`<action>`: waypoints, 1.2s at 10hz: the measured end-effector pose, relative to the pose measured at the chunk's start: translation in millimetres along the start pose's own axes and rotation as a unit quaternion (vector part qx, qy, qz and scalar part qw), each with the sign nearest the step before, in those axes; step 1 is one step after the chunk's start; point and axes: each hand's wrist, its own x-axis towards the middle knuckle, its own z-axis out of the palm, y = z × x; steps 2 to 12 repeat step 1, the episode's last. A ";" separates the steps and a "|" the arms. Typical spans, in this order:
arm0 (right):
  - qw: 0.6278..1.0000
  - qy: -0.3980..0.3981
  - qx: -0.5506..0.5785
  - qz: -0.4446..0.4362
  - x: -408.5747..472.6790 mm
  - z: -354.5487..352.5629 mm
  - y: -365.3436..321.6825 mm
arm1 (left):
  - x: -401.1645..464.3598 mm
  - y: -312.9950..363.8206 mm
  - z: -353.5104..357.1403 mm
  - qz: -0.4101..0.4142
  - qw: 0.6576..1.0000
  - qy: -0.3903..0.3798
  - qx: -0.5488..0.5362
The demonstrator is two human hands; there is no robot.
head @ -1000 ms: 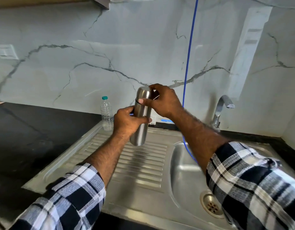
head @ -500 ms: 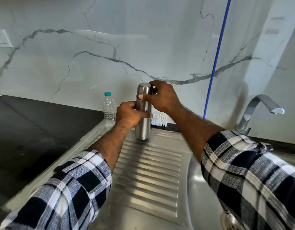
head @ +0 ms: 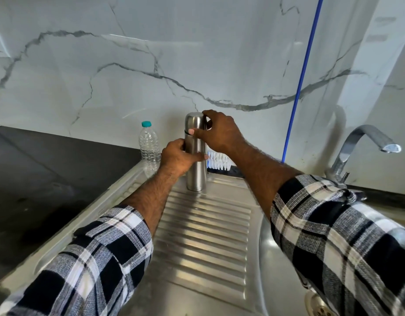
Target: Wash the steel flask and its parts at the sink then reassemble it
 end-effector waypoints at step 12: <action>1.000 0.013 -0.006 0.020 -6.1 -3.7 -4.8 | -10.3 0.2 0.0 0.001 1.000 -0.011 0.029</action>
